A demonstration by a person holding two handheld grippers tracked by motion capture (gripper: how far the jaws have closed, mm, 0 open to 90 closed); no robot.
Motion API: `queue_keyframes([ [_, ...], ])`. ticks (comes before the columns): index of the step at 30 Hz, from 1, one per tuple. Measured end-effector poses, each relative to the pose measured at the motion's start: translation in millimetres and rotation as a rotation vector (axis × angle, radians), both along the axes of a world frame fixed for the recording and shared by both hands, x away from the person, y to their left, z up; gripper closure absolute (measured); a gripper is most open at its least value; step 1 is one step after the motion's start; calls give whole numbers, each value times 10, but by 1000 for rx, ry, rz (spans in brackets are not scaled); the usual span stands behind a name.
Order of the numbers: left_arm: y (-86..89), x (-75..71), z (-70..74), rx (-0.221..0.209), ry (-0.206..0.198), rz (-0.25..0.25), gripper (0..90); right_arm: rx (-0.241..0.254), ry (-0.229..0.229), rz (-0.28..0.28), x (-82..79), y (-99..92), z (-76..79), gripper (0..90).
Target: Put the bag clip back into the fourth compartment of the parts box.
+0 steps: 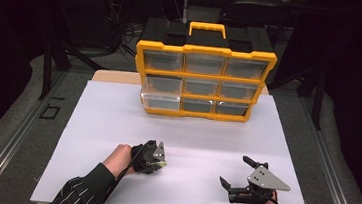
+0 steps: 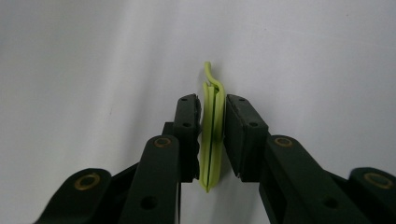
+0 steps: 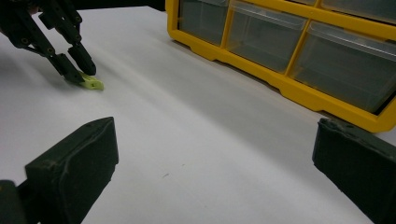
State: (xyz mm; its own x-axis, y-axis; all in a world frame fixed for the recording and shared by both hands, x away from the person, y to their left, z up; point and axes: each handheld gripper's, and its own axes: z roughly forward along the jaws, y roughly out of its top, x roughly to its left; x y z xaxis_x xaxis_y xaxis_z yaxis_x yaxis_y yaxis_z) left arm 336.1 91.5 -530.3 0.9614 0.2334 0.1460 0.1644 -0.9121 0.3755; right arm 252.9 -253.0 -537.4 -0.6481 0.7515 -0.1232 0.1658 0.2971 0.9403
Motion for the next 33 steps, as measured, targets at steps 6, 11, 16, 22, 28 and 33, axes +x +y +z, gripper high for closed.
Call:
queue_keyframes([
  [6, -26, 6, -14, 13, -8, -22, 787, -3, 0, -1, 1, 0, 0, 0],
  [11, -16, 0, -15, -2, -17, -21, 799, -4, 0, -4, -4, 0, 6, 0],
  [16, -10, -18, 3, -22, -19, -10, 802, -4, -1, -5, -2, -3, 6, 0],
  [22, 16, -19, 23, -47, -21, 12, 802, -5, -3, -6, -3, -3, 9, 0],
  [28, 63, -27, 50, -92, -40, 50, 802, -4, -5, -4, -5, -3, 14, 0],
  [33, 102, -22, 60, -117, -39, 74, 802, -6, -6, -3, -5, -3, 15, 0],
])
